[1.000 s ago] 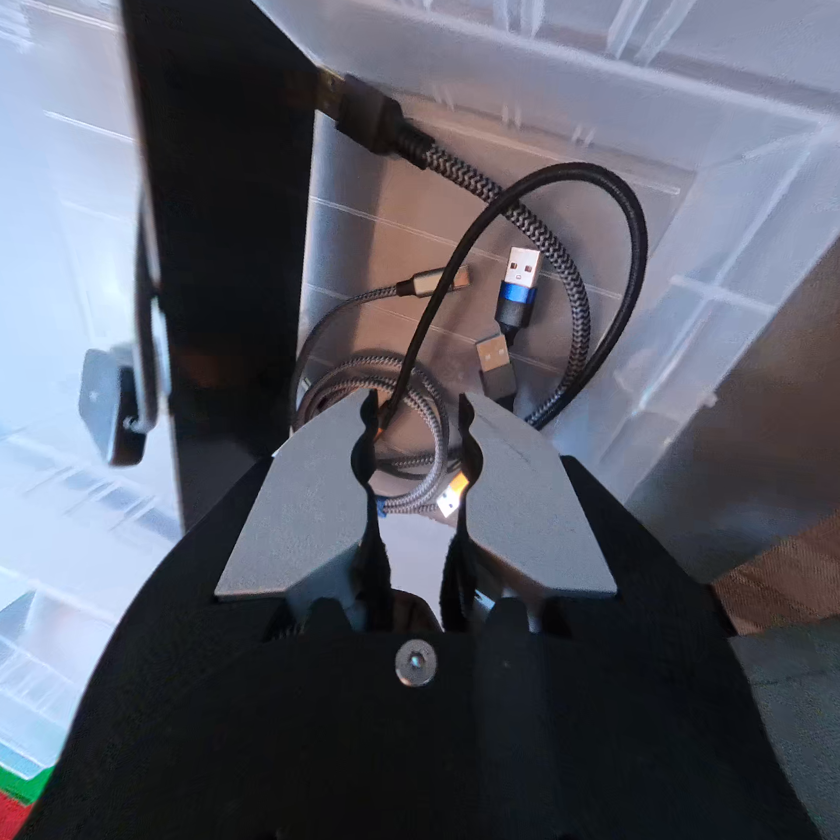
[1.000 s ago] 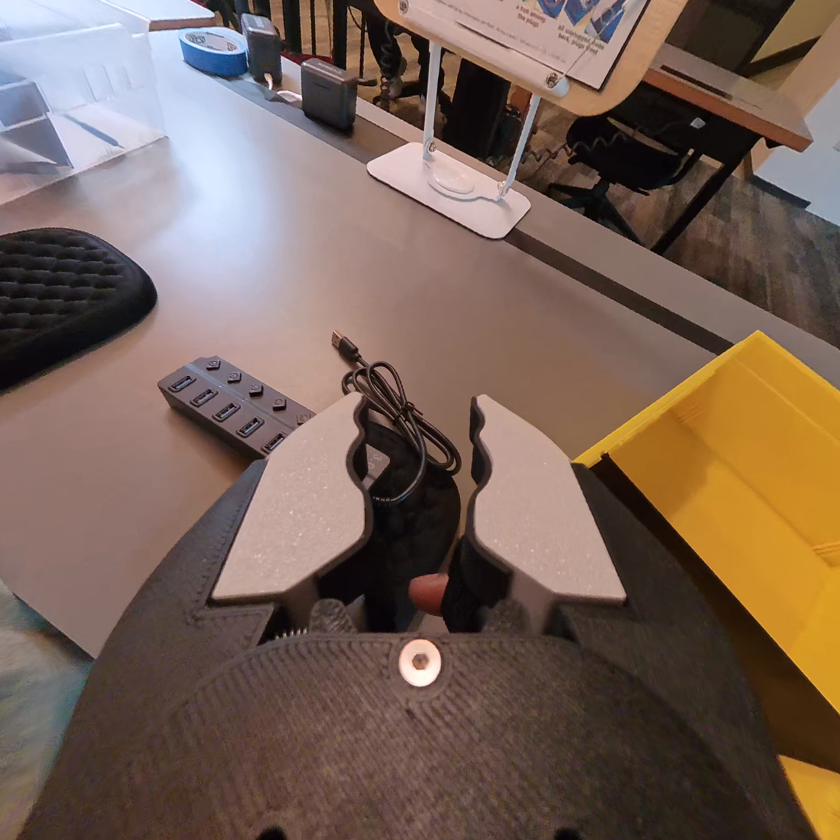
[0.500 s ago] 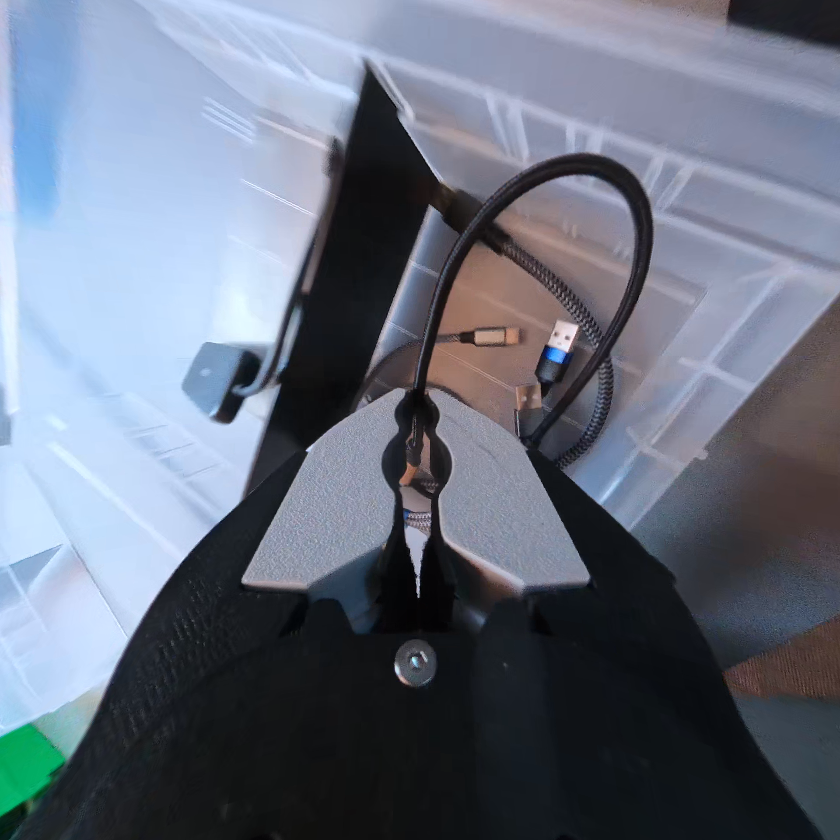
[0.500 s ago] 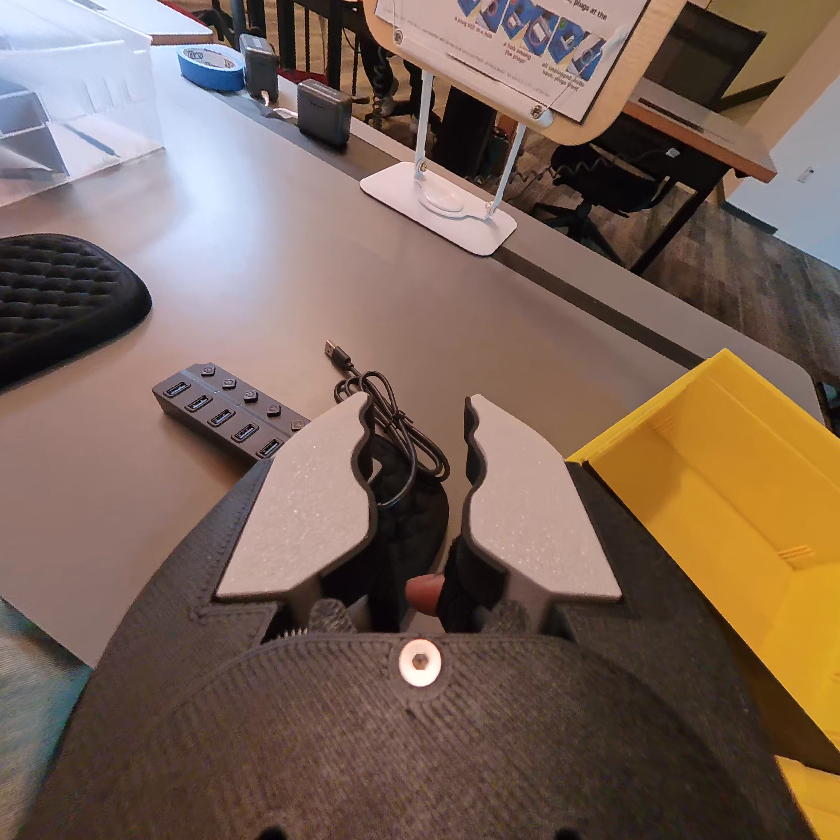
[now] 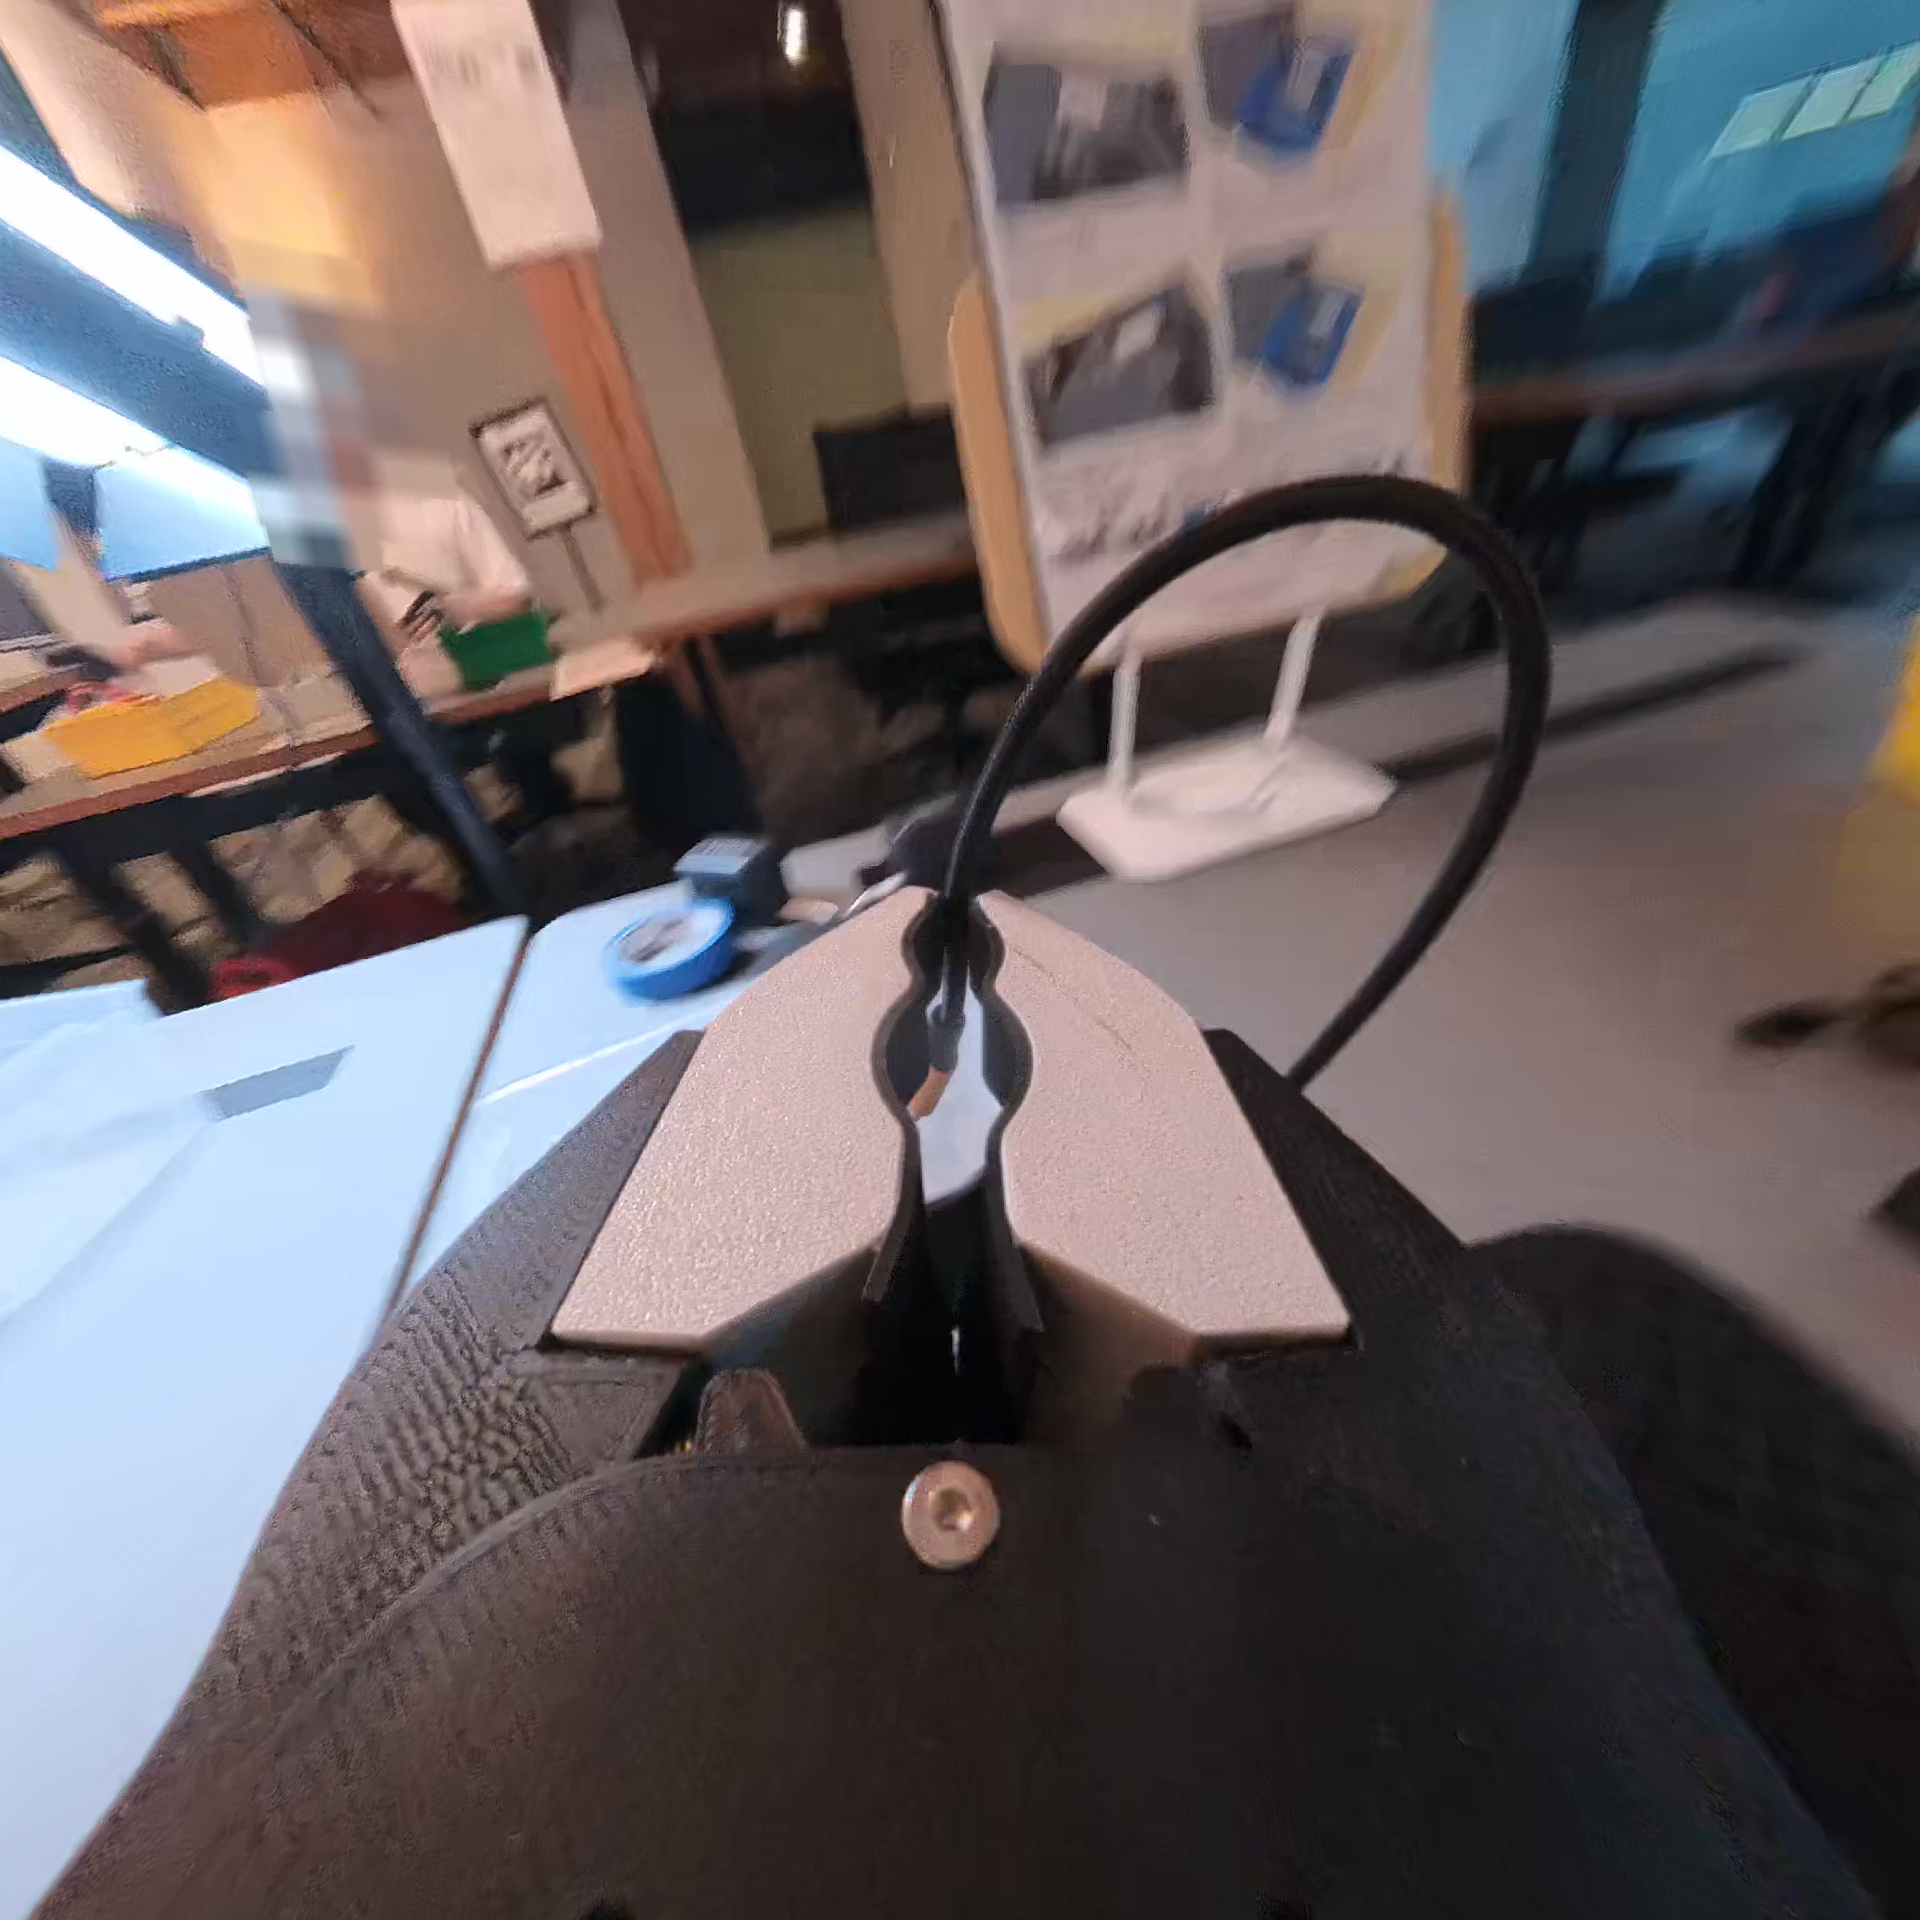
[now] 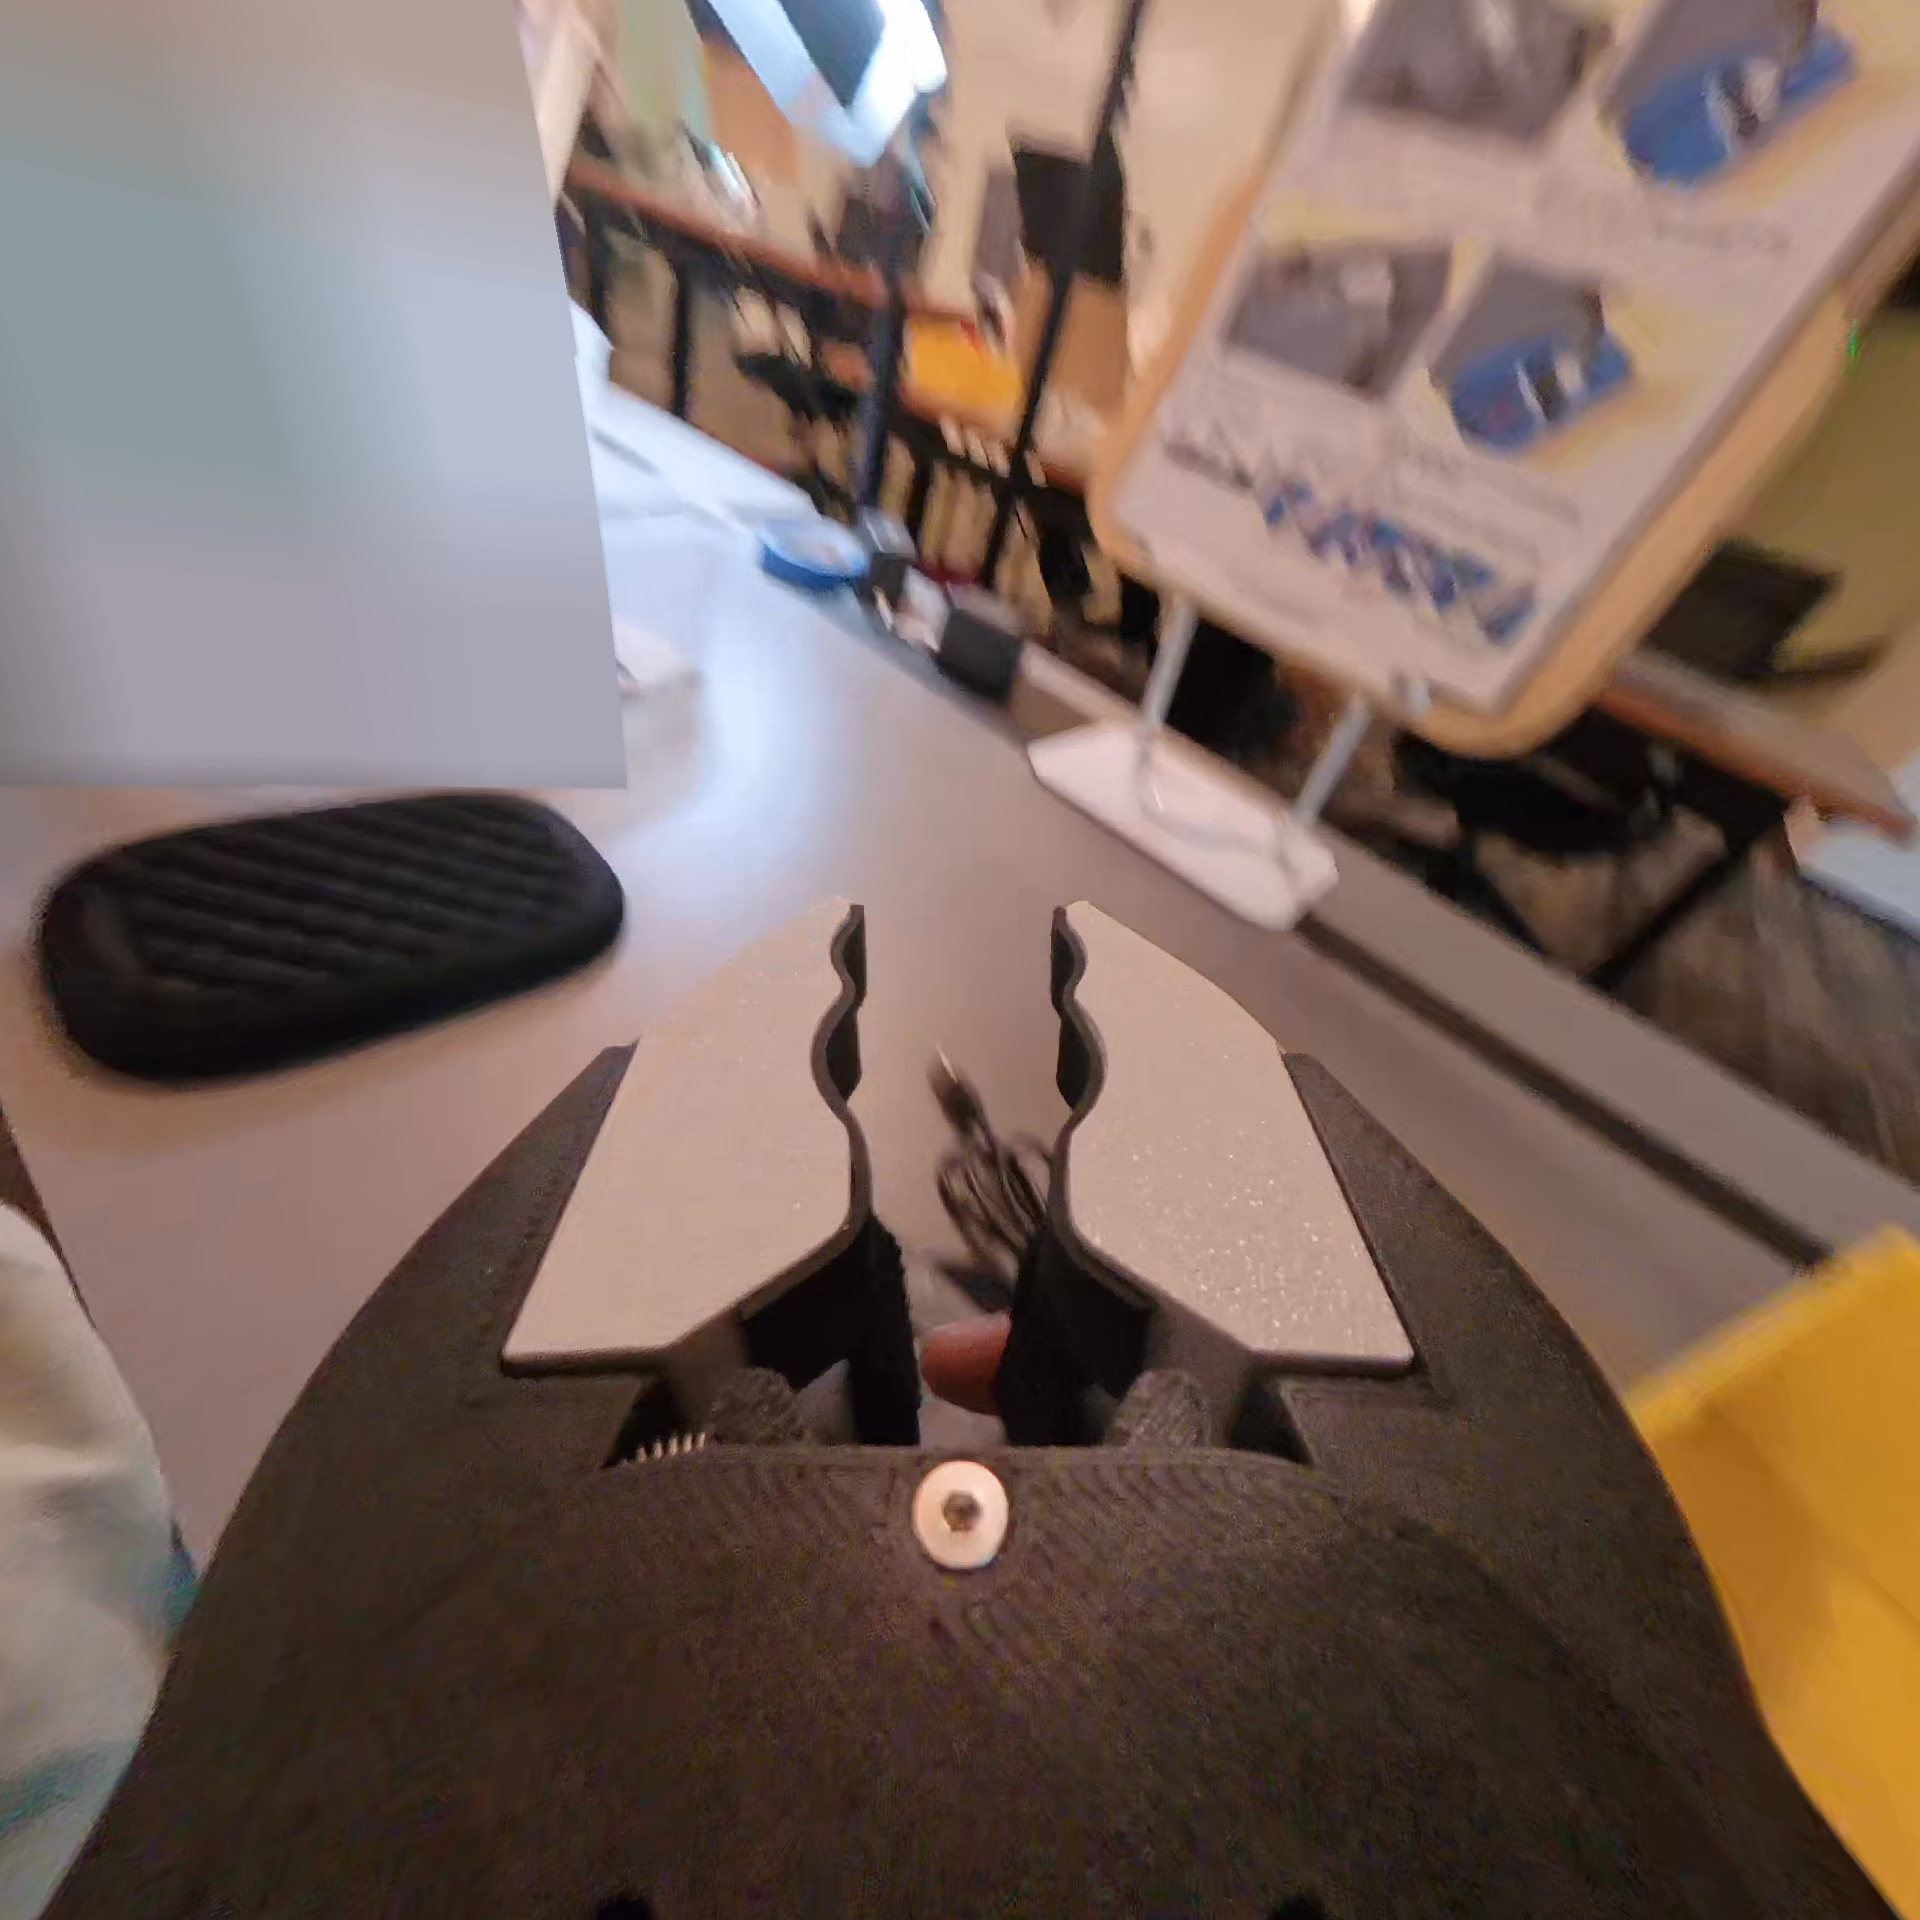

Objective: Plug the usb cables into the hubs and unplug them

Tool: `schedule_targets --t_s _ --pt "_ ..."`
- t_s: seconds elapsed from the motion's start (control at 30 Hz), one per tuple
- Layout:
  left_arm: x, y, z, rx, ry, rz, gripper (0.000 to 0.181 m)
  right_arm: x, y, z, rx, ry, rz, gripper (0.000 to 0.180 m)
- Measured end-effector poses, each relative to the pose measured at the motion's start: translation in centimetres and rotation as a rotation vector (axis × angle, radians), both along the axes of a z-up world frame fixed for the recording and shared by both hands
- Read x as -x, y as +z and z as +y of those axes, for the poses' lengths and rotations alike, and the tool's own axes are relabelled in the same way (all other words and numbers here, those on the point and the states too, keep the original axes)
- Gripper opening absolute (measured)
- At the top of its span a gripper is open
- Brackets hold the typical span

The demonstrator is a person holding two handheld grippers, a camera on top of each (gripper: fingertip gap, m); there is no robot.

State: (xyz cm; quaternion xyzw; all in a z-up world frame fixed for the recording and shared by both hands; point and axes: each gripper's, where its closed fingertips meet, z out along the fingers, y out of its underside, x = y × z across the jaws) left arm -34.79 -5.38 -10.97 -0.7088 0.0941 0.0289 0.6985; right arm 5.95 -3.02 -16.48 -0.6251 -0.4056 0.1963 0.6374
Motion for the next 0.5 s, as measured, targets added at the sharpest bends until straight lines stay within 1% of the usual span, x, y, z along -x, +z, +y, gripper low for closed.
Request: schedule_targets --t_s 0.1,0.2,0.27,0.33,0.43,0.5 --pt "-4.7 2.2 0.0 -0.201 -0.18 -0.241 0.004 5.3 2.6 -3.3 -0.218 0.214 0.132 0.036" --pt "-8.8 3.6 -0.1 -0.34 -0.359 -0.475 0.004 10.3 3.7 -7.2 -0.37 0.428 0.261 0.041" --pt "-10.7 4.1 -0.1 -0.388 -0.452 -0.624 0.004 13.3 3.4 -9.0 -0.405 0.537 0.304 0.043" --pt "-11.9 4.6 -0.2 -0.425 -0.527 -0.765 0.004 15.7 2.7 -10.1 -0.417 0.611 0.287 0.05" --pt "-13.3 4.7 -0.4 -0.433 -0.619 -0.891 0.005 17.8 3.0 -11.0 -0.397 0.657 0.336 0.047" --pt "-13.6 5.0 -0.7 -0.467 -0.665 -0.94 0.004 18.8 3.0 -10.7 -0.37 0.639 0.347 0.043"
